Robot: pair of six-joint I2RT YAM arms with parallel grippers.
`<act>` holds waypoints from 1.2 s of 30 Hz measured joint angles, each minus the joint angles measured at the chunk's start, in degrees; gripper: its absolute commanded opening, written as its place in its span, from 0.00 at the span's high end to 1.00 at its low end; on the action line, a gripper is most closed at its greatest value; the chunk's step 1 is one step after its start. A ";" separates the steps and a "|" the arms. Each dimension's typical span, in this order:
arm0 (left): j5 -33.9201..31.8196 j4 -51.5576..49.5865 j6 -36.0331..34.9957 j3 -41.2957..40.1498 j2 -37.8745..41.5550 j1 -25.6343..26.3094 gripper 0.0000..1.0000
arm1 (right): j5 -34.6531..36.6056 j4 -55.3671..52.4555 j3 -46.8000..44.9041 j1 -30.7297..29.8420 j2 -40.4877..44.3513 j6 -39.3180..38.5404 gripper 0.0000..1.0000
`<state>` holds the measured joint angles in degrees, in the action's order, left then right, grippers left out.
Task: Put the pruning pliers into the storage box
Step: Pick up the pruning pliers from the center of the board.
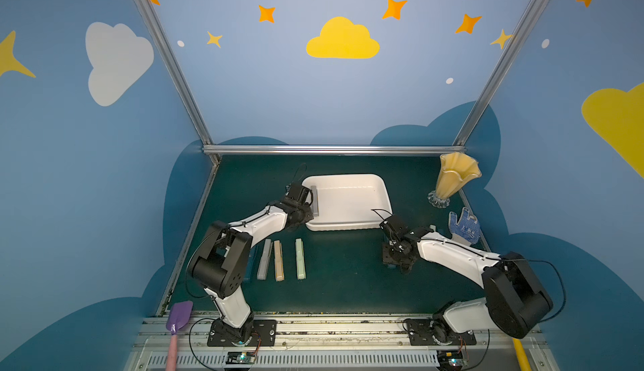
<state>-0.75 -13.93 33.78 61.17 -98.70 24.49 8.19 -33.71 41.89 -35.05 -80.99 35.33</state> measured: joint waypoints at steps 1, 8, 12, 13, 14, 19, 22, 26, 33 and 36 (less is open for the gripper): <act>0.00 -0.02 -0.09 0.00 0.00 0.00 0.86 | 0.17 -0.09 -0.39 -0.04 0.31 0.46 0.54; 0.00 -0.04 -0.26 0.00 0.00 0.00 0.86 | 0.66 -0.11 -1.44 -0.81 1.20 2.25 0.59; 0.00 -0.04 -0.35 0.00 0.00 0.00 0.86 | 0.83 0.31 -2.05 -1.22 1.22 2.80 0.64; 0.00 -0.04 -0.37 0.00 0.00 0.00 0.86 | 0.85 0.31 -2.10 -1.29 1.22 2.99 0.66; 0.00 -0.04 -0.37 0.00 0.00 0.00 0.86 | 0.85 0.33 -2.12 -1.42 1.22 3.17 0.67; 0.00 -0.04 -0.37 0.00 0.00 0.00 0.86 | 1.25 0.39 -2.10 -1.86 1.27 3.50 0.71; 0.00 -0.04 -0.37 0.02 0.00 0.00 0.87 | 1.55 0.04 -2.10 -2.08 1.68 3.50 0.74; 0.00 -0.04 -0.42 0.02 0.00 0.00 0.86 | 2.21 -1.84 -1.95 -2.47 2.99 3.69 0.76; 0.02 0.00 -0.42 0.00 0.00 0.00 0.87 | 3.37 -8.81 0.20 -3.93 5.88 4.15 0.76; 0.02 0.04 -0.42 0.00 -0.09 0.00 0.87 | 3.52 -12.15 2.49 -4.33 8.98 4.22 0.76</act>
<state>-0.73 -13.89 33.36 61.17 -98.78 24.49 11.70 -45.87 44.38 -39.38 -72.01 39.55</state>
